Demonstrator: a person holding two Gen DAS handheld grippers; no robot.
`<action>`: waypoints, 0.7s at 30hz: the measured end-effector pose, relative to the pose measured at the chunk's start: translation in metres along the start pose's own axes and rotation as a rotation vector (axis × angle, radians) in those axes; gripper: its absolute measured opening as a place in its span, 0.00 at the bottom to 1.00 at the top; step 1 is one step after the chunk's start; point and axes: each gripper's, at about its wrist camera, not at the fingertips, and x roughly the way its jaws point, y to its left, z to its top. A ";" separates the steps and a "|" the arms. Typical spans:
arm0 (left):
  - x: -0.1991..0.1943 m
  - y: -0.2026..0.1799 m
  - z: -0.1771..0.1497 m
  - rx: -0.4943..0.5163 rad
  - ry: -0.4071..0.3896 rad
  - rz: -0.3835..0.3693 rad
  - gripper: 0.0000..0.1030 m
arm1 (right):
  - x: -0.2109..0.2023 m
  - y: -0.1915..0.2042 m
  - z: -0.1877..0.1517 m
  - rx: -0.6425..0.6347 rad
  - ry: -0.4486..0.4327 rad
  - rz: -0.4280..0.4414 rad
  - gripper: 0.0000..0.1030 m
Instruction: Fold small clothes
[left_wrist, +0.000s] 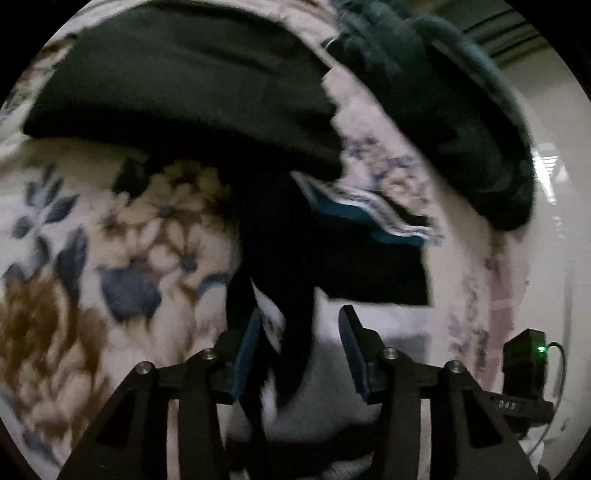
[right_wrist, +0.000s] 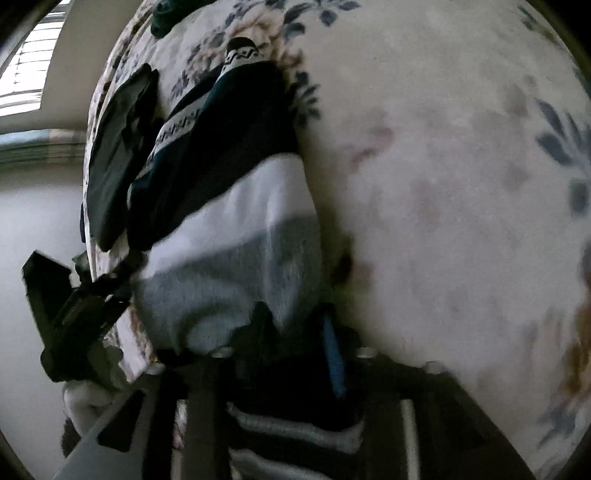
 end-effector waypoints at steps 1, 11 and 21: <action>-0.010 -0.002 -0.006 0.000 -0.010 -0.016 0.59 | -0.010 -0.001 -0.008 0.001 -0.007 0.005 0.56; -0.092 0.014 -0.177 -0.073 0.067 -0.003 0.67 | -0.058 -0.053 -0.169 0.082 0.132 0.050 0.61; -0.040 0.053 -0.346 -0.092 0.244 0.188 0.44 | 0.021 -0.136 -0.314 0.137 0.263 -0.023 0.61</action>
